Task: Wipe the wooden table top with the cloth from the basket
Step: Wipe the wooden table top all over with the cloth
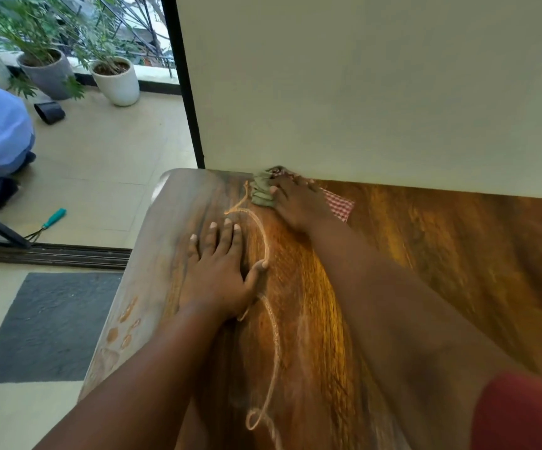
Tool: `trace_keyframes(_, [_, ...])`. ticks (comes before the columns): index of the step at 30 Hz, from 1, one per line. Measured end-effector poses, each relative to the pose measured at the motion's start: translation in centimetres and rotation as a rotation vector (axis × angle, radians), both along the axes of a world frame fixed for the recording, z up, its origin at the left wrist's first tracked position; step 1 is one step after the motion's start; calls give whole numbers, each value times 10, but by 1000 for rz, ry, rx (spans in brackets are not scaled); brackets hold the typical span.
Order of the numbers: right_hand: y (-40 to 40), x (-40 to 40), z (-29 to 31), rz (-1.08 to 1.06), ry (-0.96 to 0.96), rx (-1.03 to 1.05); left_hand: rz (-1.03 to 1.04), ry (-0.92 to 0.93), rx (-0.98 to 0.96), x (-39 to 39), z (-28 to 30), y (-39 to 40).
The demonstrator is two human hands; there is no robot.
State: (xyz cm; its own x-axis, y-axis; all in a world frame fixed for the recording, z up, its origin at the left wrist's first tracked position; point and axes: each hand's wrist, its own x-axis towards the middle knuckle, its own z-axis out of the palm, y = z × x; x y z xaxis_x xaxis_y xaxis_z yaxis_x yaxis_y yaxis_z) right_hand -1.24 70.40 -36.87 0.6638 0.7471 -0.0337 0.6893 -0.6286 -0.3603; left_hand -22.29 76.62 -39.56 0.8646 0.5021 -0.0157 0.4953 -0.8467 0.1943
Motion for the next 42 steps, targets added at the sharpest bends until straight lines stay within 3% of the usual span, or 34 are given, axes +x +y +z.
trace_keyframes(5, [-38,29,10,168,-23,-5,12,-6,-23,-1,4,-2])
trace_keyframes(10, [-105,69,12,-48,-29,-86,11,-23,-16,-1,4,-3])
trace_keyframes(19, [-67,41,6,-237,-78,-108,-2,-34,-18,0,2,-3])
trace_keyframes(26, [19,-15,3,-35,-1,23,25,-36,-1,0,0,-3])
trace_keyframes(32, [-22,9,9,160,25,72,3,-50,-43,0,3,-2])
trace_keyframes(39, [-29,5,-6,-50,-89,26,6,-48,-63,0,2,-3])
trace_keyframes(42, [19,-23,-12,98,-135,13,21,-82,-74,1,1,-4])
